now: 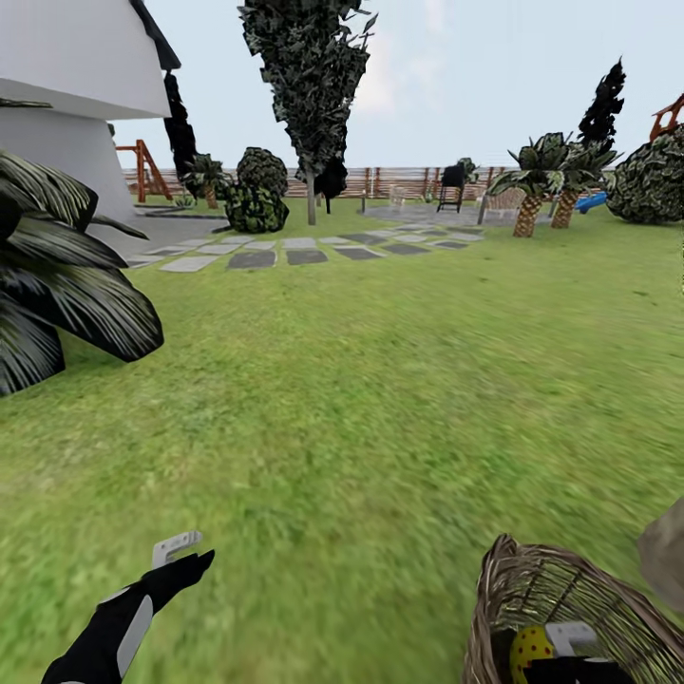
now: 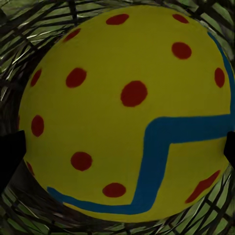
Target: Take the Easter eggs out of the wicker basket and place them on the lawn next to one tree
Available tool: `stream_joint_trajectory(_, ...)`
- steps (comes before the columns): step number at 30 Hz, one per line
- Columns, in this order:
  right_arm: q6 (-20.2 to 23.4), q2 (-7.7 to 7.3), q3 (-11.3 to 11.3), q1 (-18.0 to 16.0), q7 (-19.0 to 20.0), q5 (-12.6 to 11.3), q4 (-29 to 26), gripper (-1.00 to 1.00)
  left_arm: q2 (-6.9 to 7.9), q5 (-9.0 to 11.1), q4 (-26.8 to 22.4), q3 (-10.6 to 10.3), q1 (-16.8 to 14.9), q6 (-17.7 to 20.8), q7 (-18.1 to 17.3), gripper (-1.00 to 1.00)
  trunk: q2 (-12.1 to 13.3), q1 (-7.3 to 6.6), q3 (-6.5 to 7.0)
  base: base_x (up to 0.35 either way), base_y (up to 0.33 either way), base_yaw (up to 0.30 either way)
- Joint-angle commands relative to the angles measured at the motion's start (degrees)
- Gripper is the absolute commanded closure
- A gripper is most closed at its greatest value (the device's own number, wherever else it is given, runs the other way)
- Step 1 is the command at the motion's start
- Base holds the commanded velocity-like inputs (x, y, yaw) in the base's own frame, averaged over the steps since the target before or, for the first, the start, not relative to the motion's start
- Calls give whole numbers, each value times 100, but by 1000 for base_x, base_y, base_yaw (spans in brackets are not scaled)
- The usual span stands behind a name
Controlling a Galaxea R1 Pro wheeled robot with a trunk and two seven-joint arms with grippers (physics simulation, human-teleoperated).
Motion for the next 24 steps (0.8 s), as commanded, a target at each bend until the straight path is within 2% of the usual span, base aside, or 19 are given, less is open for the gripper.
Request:
stream_joint_trajectory(1, 33, -3, 5, 1, 20, 11, -10, 100, -3, 41, -8, 22, -2, 49, -30, -100, 0, -3, 18, 0, 0, 0)
stream_joint_trajectory(24, 16, 4, 8, 1, 25, 11, -11, 100, -4, 41, 1, 22, -2, 49, -30, -100, 30, -63, 527, 0, 0, 0)
